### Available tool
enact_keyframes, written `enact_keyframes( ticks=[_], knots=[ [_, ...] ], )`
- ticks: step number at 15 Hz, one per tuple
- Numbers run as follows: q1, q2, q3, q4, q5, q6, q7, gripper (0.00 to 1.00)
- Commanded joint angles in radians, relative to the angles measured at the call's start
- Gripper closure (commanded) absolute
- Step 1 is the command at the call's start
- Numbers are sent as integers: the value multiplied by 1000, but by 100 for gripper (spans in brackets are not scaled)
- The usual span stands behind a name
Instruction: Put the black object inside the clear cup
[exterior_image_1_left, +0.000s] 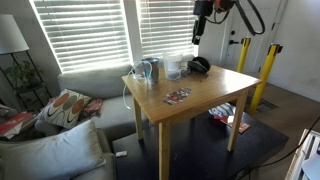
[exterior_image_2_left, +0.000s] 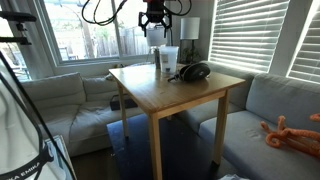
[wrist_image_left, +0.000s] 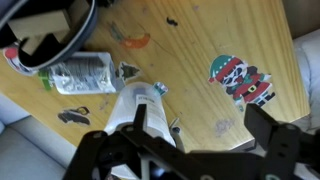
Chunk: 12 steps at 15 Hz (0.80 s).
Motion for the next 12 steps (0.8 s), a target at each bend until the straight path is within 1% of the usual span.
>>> enact_keyframes(
  ticks=[1, 2, 3, 5, 6, 8, 12],
  knots=[
    [-41, -172, -39, -96, -81, -107, 126, 0],
    [-53, -208, -50, -111, -107, -136, 167, 0],
    [-63, -241, -63, -130, -111, -155, 204, 0],
    [-82, -313, -79, -179, -142, -160, 288, 0],
    [-50, -228, -94, -103, -114, -154, 217, 0],
    [-50, -255, -106, -117, -118, -156, 221, 0],
    [-41, -234, -102, -117, -116, -154, 220, 0]
  ],
)
